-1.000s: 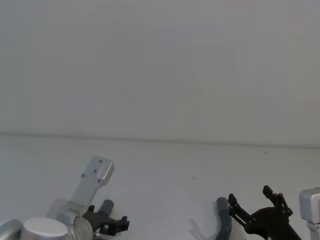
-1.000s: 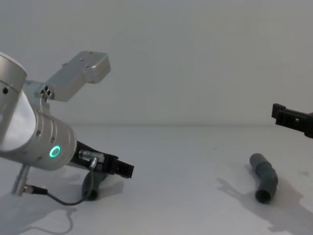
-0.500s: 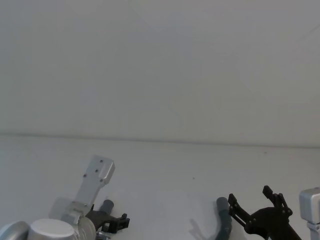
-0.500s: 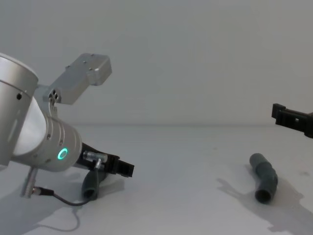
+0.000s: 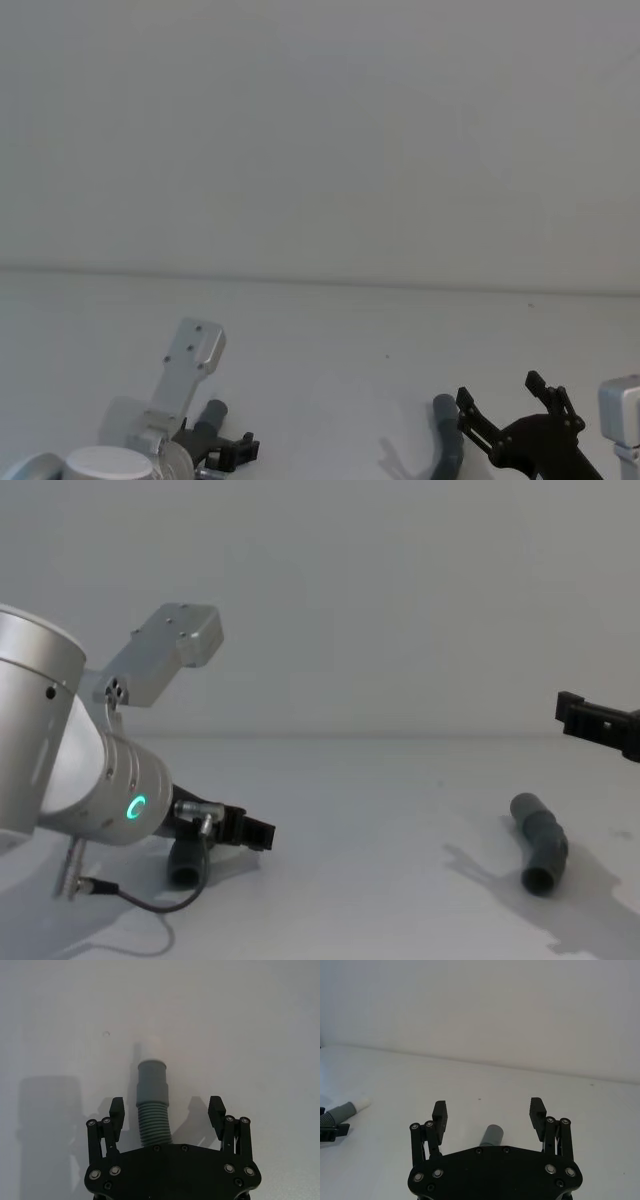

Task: Use both hands to pick up one end of the pipe from the table, align the ends, and insert them.

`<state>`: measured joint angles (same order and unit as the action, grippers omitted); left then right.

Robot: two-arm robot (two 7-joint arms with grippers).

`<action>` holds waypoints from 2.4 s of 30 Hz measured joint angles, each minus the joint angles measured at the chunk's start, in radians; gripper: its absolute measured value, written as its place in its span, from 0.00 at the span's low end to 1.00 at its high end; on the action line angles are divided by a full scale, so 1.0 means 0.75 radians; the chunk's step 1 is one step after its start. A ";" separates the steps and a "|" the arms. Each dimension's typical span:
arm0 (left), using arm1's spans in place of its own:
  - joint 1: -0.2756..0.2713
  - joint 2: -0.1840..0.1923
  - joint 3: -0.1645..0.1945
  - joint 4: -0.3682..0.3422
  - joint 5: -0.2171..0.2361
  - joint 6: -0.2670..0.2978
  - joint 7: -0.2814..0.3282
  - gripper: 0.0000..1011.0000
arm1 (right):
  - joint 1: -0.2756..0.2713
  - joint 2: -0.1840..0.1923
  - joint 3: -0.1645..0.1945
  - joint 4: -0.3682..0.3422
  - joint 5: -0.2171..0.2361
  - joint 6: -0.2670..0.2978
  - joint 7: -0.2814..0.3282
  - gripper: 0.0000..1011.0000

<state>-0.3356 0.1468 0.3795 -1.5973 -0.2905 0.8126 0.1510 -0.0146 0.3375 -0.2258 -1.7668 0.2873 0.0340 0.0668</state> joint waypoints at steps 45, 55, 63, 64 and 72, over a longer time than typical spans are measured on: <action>0.014 -0.029 -0.023 -0.032 0.035 0.121 0.048 0.74 | 0.000 0.000 0.000 0.000 0.000 0.000 0.000 0.99; 0.015 -0.029 -0.023 -0.032 0.036 0.124 0.049 0.67 | 0.000 0.000 0.000 0.000 0.000 0.000 0.000 0.99; 0.015 -0.029 -0.023 -0.032 0.037 0.125 0.050 0.63 | 0.000 0.000 0.000 0.000 0.000 0.000 0.000 0.99; 0.015 -0.029 -0.023 -0.032 0.037 0.125 0.050 0.62 | 0.000 0.000 0.000 0.000 0.000 0.000 0.000 0.99; 0.015 -0.029 -0.023 -0.031 0.037 0.126 0.051 0.57 | 0.000 0.000 0.000 0.000 0.000 0.000 0.000 0.99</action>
<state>-0.3246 0.1252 0.3623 -1.6208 -0.2625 0.9075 0.1889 -0.0146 0.3375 -0.2259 -1.7668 0.2874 0.0340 0.0668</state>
